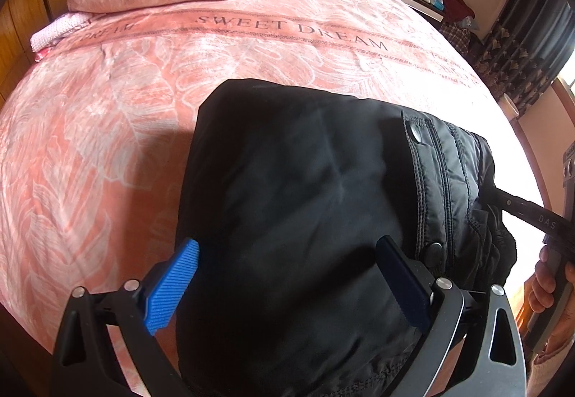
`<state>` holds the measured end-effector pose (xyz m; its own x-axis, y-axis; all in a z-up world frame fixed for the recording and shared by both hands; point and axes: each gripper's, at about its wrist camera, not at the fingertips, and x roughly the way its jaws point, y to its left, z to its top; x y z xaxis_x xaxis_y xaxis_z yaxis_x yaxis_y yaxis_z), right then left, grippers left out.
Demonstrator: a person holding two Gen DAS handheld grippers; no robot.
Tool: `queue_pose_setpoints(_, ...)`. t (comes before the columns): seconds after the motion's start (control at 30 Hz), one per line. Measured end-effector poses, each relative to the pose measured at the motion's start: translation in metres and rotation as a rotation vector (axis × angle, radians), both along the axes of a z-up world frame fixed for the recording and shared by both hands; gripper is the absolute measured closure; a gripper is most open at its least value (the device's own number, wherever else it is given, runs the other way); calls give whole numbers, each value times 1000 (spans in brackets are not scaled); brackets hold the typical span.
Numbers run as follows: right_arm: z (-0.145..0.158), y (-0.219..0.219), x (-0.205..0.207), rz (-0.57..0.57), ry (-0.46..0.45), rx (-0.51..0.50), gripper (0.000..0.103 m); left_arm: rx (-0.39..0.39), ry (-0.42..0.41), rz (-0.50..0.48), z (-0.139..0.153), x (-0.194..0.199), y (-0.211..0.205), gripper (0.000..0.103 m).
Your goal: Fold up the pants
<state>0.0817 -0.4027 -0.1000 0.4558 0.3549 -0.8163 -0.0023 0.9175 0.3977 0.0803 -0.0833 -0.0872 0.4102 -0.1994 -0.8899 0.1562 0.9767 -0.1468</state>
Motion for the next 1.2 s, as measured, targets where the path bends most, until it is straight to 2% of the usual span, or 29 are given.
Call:
queue_pose_setpoints(0.03, 1, -1, 0, 2, -2, -15, 71, -1, 1, 1, 0, 0, 0, 4)
queue_pose_setpoints(0.23, 14, -12, 4, 6, -32, 41, 69, 2, 6, -2, 1, -3, -1, 4)
queue_pose_setpoints(0.3, 19, -14, 9, 2, -36, 49, 65, 5, 2, -10, 2, -5, -3, 4)
queue_pose_setpoints(0.5, 13, -4, 36, 17, 1, 35, 64, 19, 9, -6, 1, -8, -9, 4)
queue_pose_setpoints(0.57, 9, 0, 43, 33, 17, 44, 68, 27, 11, -11, 1, -11, -13, 4)
queue_pose_setpoints(0.63, 7, 5, 45, 52, 17, 63, 88, 53, 8, -31, 0, -13, -18, 4)
queue_pose_setpoints(0.7, 8, 9, 45, 64, 7, 68, 96, 77, 5, -42, -1, -14, -22, 4)
queue_pose_setpoints(0.8, 14, 12, 41, 77, -20, 46, 98, 72, 9, -36, -1, -13, -22, 4)
queue_pose_setpoints(0.93, 24, 5, 37, 65, -46, 78, 99, 56, 19, -30, 1, -12, -20, 4)
queue_pose_setpoints(1.03, 34, 2, 34, 63, -70, 64, 99, 41, 27, -37, 3, -13, -21, 4)
queue_pose_setpoints(1.2, 33, -8, 31, 30, -53, 35, 99, 23, 27, -41, 4, -15, -23, 4)
